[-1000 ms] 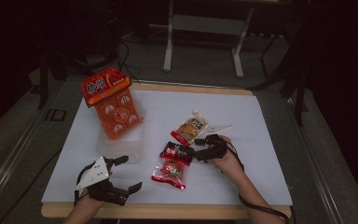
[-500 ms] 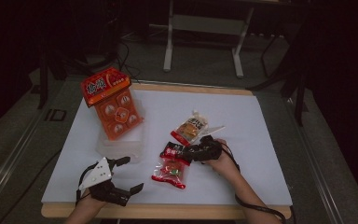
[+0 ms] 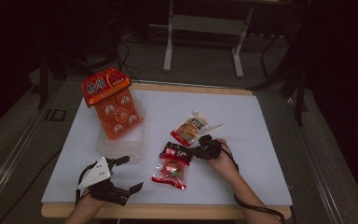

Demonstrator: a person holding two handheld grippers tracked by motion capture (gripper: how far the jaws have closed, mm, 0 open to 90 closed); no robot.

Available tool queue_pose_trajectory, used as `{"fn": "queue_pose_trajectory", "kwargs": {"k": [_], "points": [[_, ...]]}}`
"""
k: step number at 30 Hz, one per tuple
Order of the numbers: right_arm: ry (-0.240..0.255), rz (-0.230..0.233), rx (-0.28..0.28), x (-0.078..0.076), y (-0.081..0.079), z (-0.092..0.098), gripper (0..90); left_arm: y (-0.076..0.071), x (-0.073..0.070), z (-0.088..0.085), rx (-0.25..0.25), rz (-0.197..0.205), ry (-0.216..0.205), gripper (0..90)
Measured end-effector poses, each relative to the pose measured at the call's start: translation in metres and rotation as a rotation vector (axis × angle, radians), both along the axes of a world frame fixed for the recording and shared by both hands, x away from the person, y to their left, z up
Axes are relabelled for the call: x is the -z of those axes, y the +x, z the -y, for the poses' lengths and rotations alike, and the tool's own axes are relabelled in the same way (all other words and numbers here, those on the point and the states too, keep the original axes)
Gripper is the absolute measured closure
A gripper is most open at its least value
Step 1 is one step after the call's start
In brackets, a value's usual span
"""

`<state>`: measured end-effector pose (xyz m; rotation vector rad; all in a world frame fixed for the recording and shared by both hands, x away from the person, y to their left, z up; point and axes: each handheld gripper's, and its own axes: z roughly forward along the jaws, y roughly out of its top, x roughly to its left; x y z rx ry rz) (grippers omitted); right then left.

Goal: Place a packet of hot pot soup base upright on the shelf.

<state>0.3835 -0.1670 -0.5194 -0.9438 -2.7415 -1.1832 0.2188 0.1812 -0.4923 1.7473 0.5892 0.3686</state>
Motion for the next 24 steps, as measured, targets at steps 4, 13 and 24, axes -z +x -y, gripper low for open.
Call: {"fn": "queue_pose_trajectory", "kwargs": {"k": [4, 13, 24], "points": [[0.014, 0.014, -0.009, -0.006, -0.005, 0.003, 90.0, 0.001, 0.0, -0.001, -0.005, -0.001, -0.003, 2.2], [0.036, 0.059, -0.031, -0.024, -0.015, 0.003, 90.0, 0.001, 0.0, 0.0, -0.006, 0.001, 0.002, 2.2], [0.065, 0.1, -0.048, -0.04, -0.025, 0.003, 90.0, 0.001, 0.0, 0.0, -0.007, 0.004, 0.008, 2.2]]}}
